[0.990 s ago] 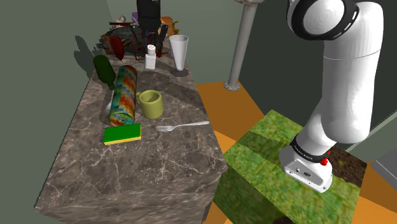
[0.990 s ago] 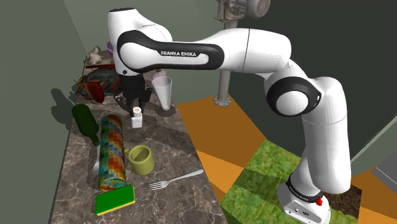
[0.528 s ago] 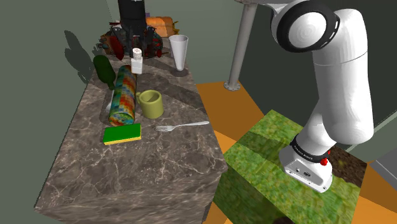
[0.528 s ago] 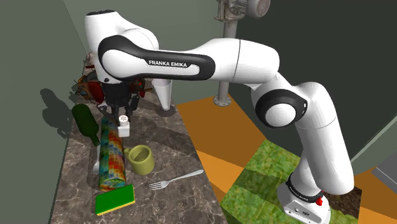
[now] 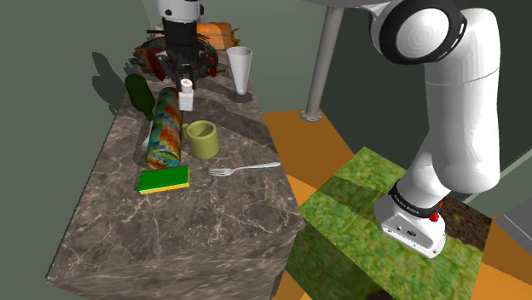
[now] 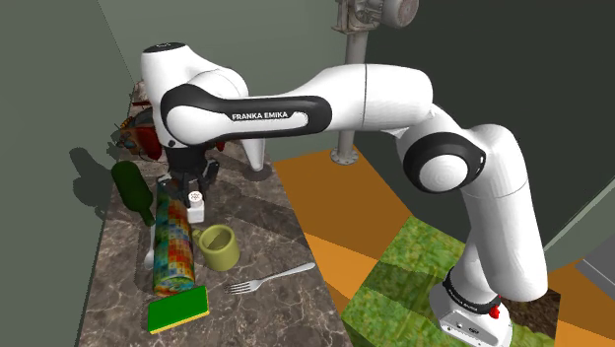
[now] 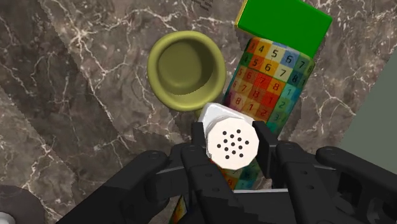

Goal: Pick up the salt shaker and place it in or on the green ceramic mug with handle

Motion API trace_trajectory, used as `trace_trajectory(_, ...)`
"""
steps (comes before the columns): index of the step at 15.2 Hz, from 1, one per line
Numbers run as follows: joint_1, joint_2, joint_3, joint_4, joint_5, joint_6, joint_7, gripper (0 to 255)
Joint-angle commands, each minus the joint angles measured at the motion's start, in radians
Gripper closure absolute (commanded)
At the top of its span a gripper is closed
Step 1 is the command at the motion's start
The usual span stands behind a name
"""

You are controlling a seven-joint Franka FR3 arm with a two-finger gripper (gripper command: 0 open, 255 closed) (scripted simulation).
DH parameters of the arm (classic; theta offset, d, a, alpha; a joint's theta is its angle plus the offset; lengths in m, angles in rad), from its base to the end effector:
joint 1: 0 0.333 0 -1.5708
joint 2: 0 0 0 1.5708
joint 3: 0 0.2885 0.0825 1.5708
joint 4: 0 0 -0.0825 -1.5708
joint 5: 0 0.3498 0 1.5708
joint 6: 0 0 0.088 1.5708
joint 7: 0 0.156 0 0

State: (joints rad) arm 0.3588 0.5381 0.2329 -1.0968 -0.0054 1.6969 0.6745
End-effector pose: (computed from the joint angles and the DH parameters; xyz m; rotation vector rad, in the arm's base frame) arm 0.5752 0.3423 0.4552 -3.0013 0.1783 0.0078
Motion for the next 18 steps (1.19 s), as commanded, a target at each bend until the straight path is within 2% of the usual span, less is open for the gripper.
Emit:
trace_trajectory(1, -0.003, -0.01, 0.0, -0.044, 0.002, 0.034, -0.002, 255)
trace_trajectory(10, -0.013, -0.023, -0.001, -0.187, 0.006, 0.164, -0.011, 255)
trace_trajectory(18, -0.013, -0.023, -0.001, -0.187, 0.006, 0.164, -0.011, 255)
